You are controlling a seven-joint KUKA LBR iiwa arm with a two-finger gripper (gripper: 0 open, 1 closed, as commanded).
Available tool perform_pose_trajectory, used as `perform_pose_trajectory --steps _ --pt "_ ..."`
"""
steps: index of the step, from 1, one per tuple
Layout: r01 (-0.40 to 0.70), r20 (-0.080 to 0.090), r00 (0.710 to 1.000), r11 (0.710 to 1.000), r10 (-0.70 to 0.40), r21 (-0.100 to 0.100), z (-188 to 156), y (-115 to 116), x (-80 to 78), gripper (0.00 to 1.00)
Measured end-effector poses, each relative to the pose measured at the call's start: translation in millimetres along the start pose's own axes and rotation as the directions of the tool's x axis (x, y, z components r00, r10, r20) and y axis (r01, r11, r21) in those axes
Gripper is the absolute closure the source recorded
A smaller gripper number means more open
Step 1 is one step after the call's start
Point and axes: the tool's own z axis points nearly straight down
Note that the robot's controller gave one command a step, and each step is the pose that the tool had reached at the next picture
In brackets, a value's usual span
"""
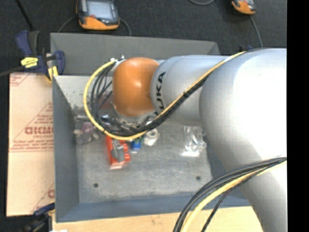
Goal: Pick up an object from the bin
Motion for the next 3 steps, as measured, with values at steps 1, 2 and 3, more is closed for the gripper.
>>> perform_pose_trajectory --steps 1,2,3 --pt "-0.001 0.002 1.000 1.000 0.001 -0.001 -1 1 -0.7 1.00" --pt "-0.002 0.000 1.000 1.000 0.002 0.000 0 0 0.2 0.00" --pt "0.442 -0.006 0.897 0.897 -0.442 0.001 2 -70 24.5 0.00"
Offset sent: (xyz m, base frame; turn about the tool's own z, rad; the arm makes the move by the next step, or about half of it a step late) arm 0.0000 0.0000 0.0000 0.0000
